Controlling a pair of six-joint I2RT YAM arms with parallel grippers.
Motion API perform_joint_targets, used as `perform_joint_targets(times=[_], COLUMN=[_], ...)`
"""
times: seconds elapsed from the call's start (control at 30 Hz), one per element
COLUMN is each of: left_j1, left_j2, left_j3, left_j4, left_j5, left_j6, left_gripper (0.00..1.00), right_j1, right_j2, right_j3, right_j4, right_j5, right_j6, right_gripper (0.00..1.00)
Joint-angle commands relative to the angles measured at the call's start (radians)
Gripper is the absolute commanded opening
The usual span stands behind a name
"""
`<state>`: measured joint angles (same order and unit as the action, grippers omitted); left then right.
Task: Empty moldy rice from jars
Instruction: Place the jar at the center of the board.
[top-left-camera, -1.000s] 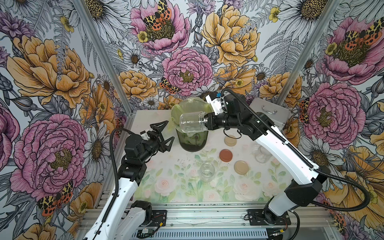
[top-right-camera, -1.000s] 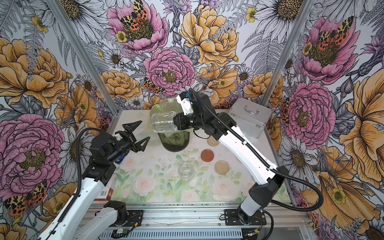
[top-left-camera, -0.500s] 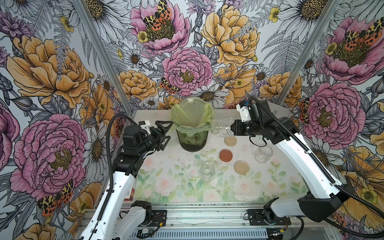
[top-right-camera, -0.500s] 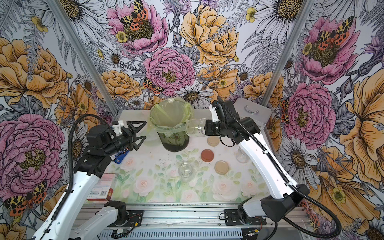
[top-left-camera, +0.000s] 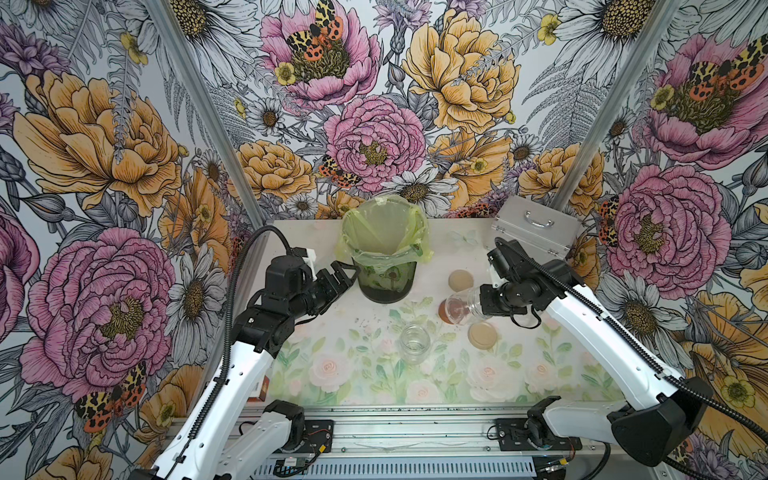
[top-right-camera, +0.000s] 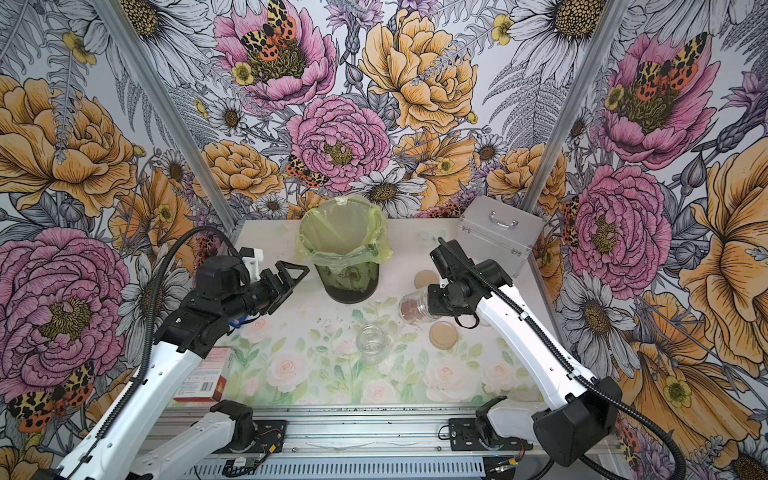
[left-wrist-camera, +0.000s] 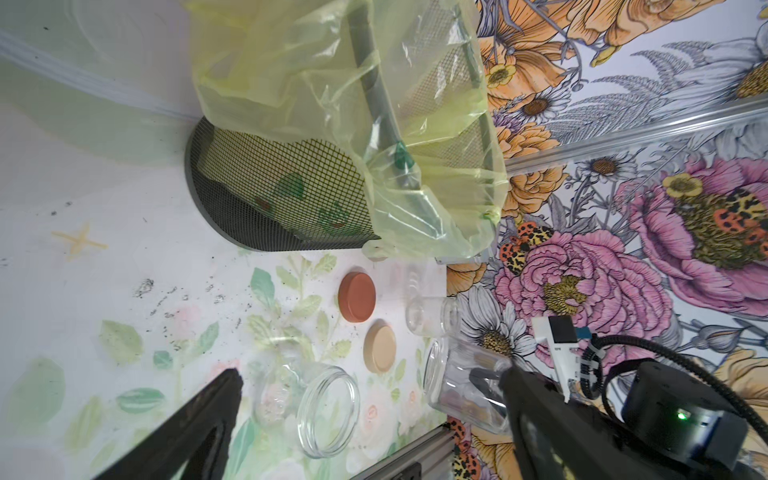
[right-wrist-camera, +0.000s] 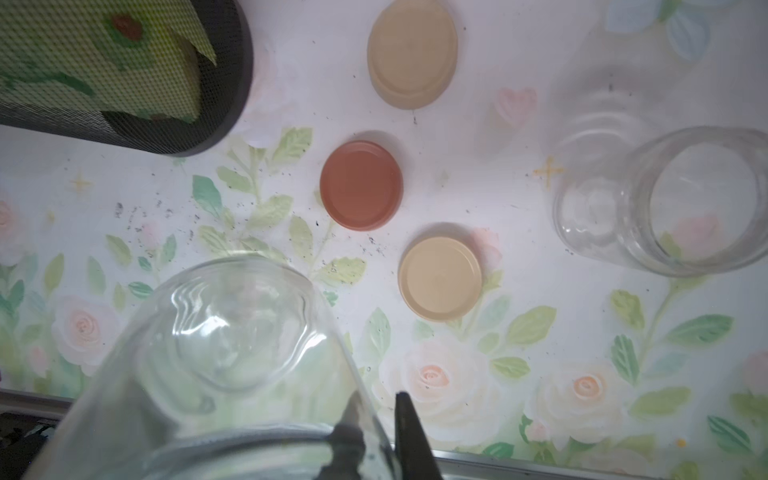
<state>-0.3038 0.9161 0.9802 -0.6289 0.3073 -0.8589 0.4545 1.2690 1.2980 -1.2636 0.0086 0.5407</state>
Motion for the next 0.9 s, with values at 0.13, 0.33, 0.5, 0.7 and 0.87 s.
perform_joint_targets(times=[0.13, 0.33, 0.5, 0.7, 0.87], left_j1=[-0.045, -0.046, -0.035, -0.002, 0.013], left_j2=[-0.051, -0.049, -0.049, -0.054, -0.068], left_j3=[-0.064, -0.092, -0.094, -0.103, -0.116], left_j4=[-0.064, -0.071, -0.075, -0.085, -0.087], left_j5=[-0.169, -0.152, -0.139, -0.102, -0.088], left_j6=[0.156, 0.165, 0.181, 0.190, 0.190], left_gripper=[0.99, 0.99, 0.99, 0.99, 0.99], right_j1=[0.061, 0.131, 0.174, 0.207, 0.231], right_j2=[-0.042, 0.016, 0.097, 0.191, 0.266], right_j3=[-0.112, -0.142, -0.152, -0.143, -0.105], right_j4=[0.034, 0.031, 0.032, 0.033, 0.017], right_j5=[0.148, 0.201, 0.202, 0.203, 0.214], right_j6=[0.106, 0.156, 0.172, 0.159, 0.139], right_gripper=[0.00, 0.00, 0.00, 0.00, 0.00])
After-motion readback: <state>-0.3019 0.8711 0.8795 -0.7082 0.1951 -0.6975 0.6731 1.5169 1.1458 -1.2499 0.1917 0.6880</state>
